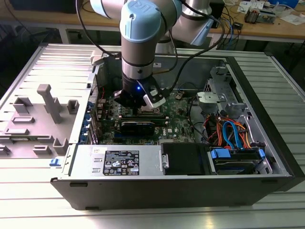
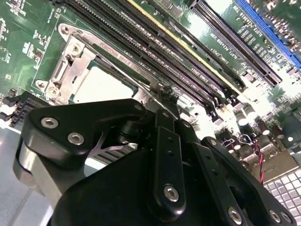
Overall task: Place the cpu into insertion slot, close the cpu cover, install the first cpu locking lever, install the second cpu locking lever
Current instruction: 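Install the second cpu locking lever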
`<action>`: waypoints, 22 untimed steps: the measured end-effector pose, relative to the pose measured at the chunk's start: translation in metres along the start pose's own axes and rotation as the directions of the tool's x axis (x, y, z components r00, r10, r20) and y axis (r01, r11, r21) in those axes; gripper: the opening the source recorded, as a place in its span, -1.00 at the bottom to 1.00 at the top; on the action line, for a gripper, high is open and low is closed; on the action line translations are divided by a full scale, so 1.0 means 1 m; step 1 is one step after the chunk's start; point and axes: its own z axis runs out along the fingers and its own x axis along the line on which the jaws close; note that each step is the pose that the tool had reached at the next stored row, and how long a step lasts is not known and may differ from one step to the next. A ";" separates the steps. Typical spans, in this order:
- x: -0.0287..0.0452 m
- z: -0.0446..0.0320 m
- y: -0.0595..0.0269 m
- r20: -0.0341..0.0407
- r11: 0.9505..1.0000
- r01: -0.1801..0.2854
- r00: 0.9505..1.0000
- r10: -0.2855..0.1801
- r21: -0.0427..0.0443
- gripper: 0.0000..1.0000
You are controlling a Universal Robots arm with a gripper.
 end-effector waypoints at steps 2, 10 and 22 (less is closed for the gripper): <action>0.0001 -0.0045 0.0011 0.000 1.000 0.001 1.000 -0.001 0.000 -0.79; -0.0008 -0.0415 0.0075 -0.001 1.000 0.001 1.000 -0.001 0.000 -0.79; -0.0328 -0.0486 0.0057 -0.036 0.998 -0.005 0.999 0.007 0.068 -0.79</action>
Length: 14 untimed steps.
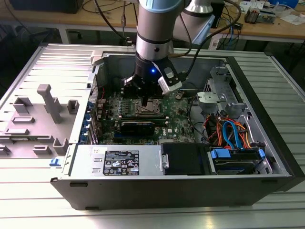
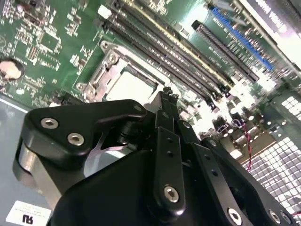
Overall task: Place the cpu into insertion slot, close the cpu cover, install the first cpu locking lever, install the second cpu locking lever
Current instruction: 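Install the second cpu locking lever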
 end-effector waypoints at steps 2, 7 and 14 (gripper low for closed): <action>-0.0003 0.0000 -0.0001 -0.001 1.000 0.000 1.000 0.000 0.004 -0.79; 0.0002 -0.0002 -0.0035 -0.002 1.000 0.000 1.000 0.000 0.004 -0.79; 0.0066 0.0004 -0.0084 -0.001 1.000 0.000 1.000 0.000 0.003 -0.79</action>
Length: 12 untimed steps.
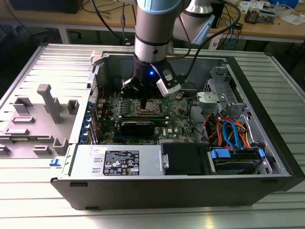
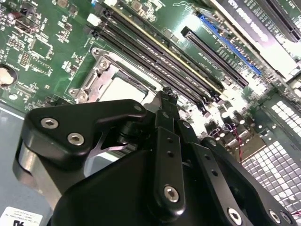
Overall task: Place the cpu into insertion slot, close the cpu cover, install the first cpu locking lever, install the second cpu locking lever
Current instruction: 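Install the second cpu locking lever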
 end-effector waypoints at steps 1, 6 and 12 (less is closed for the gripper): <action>0.0008 0.0001 -0.0005 0.000 1.000 0.000 1.000 0.000 0.000 -0.79; 0.0041 0.0079 -0.0026 0.000 1.000 0.000 1.000 0.000 -0.003 -0.79; 0.0123 0.0185 -0.0035 0.002 1.000 0.001 1.000 -0.001 -0.017 -0.79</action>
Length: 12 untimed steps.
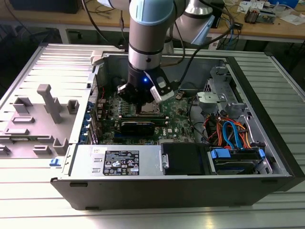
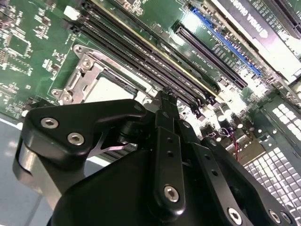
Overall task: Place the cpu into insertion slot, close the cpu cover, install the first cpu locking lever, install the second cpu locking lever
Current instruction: 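Install the second cpu locking lever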
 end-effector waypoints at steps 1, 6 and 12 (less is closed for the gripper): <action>0.0006 0.0017 -0.0002 0.000 1.000 0.000 1.000 0.000 -0.001 -0.79; 0.0036 0.0108 -0.0004 0.001 1.000 0.000 1.000 0.000 -0.005 -0.79; 0.0077 0.0191 -0.0003 0.002 1.000 0.002 1.000 -0.002 -0.015 -0.79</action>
